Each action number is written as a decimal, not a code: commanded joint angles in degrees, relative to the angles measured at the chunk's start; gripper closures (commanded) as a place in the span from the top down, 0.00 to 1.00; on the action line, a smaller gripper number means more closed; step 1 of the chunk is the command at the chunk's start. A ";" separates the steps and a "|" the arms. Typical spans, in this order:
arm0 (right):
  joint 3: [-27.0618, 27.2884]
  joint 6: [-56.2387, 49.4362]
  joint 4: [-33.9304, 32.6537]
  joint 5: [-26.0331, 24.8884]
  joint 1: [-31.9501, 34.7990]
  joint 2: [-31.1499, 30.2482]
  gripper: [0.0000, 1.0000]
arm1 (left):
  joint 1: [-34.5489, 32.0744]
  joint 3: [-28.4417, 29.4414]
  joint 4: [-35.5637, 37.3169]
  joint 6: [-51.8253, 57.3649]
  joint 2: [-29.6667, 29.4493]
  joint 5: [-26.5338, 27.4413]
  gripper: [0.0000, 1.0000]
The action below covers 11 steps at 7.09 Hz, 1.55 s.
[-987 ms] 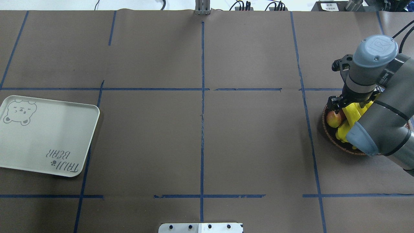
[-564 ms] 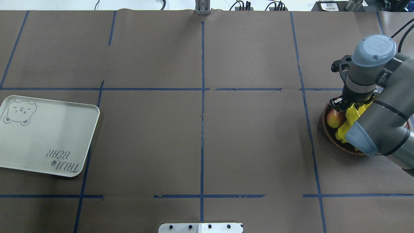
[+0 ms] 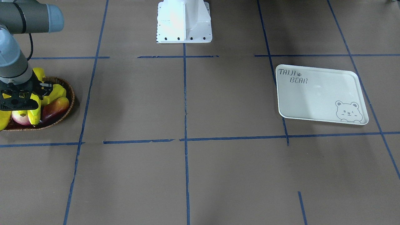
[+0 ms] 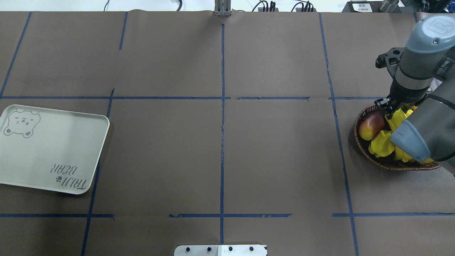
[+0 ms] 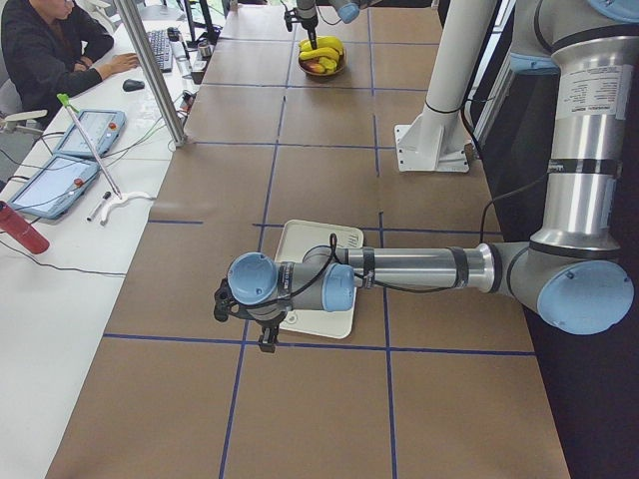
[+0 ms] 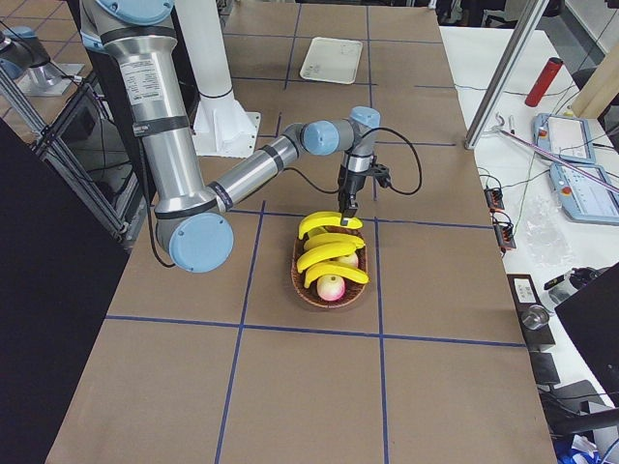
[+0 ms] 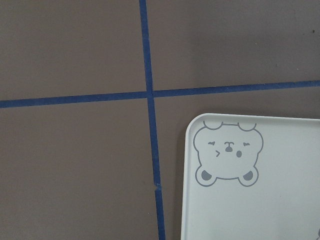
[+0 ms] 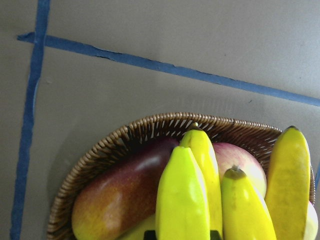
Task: Transfer all bananas from basket to plate
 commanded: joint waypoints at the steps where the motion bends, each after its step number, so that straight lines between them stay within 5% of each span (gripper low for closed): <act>1: 3.33 1.39 -0.59 9.82 2.28 1.94 0.00 | 0.01 -0.25 0.00 0.00 -0.50 0.00 1.00; 3: 2.81 15.74 12.97 10.39 2.02 6.59 0.00 | 0.10 -1.04 -0.18 -1.05 -2.95 0.00 1.00; 5: 2.81 30.61 31.34 8.74 1.75 7.04 0.00 | 0.63 -2.54 -10.13 -18.36 -5.95 0.09 1.00; 7: 4.47 42.67 42.37 -6.83 -3.66 8.19 0.00 | 8.06 -2.28 -28.66 -49.76 -9.80 0.35 1.00; 9: 7.10 50.59 44.33 -20.56 -10.43 9.06 0.00 | 16.06 -2.36 -39.15 -76.78 -14.98 0.88 1.00; 11: 8.34 59.47 47.58 -35.49 -18.50 9.42 0.00 | 24.22 -5.76 -45.76 -99.37 -18.34 6.90 1.00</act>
